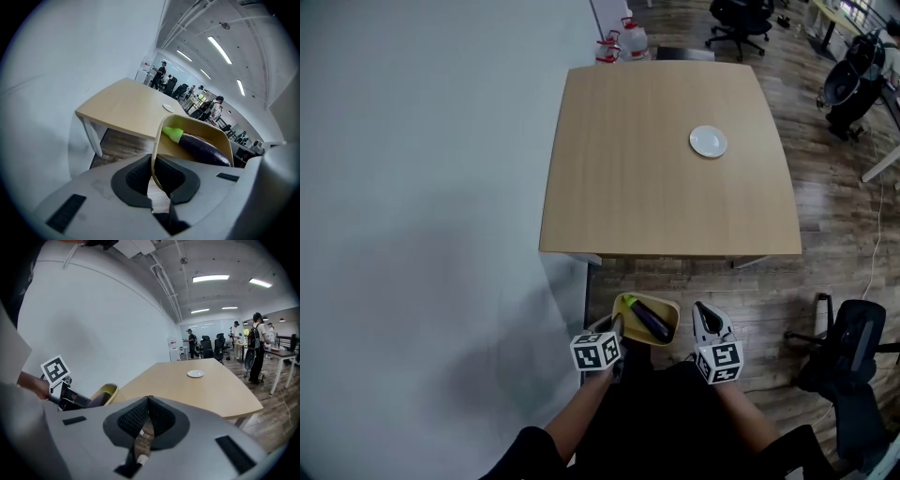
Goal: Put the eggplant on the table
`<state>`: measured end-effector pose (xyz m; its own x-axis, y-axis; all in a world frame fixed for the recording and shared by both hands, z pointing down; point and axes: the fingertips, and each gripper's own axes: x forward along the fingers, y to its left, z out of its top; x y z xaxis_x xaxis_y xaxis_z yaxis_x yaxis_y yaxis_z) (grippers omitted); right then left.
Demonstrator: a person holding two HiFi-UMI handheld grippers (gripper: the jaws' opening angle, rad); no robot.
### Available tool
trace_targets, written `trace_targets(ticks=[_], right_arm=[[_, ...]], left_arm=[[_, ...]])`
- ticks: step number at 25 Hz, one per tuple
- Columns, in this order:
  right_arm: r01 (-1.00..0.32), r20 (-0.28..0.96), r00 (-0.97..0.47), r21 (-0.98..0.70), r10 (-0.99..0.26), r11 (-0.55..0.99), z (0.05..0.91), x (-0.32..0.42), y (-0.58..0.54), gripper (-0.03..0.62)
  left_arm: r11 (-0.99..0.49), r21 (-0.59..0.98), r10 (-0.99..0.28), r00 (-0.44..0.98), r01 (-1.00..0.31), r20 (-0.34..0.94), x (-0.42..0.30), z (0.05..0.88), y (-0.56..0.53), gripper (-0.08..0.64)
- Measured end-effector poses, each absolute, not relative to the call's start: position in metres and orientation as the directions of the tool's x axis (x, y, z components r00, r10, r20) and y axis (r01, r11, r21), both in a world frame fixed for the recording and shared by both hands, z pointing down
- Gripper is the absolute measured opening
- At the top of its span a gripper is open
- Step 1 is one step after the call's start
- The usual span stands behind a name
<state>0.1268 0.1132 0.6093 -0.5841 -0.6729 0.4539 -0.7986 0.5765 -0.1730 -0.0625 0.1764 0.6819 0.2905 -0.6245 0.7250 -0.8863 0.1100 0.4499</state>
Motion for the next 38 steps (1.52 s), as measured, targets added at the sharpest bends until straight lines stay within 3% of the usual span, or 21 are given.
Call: trace_targets(ticks=[11, 18, 38], right_arm=[[-0.815, 0.452, -0.56, -0.146, -0.694, 0.561, 0.593, 0.012, 0.023, 0.06], [-0.806, 0.444, -0.554, -0.074, -0.704, 0.587, 0.583, -0.035, 0.008, 0.06], [-0.859, 0.396, -0.499, -0.11, -0.771, 0.5, 0.6, -0.059, -0.145, 0.06]], left_arm=[[0.063, 0.472, -0.613, 0.339, -0.879, 0.713, -0.166, 0.683, 0.088, 0.023], [-0.08, 0.42, -0.596, 0.381, -0.904, 0.707, -0.19, 0.695, 0.059, 0.023], [0.005, 0.412, -0.584, 0.332, -0.911, 0.741, -0.238, 0.718, -0.095, 0.023]])
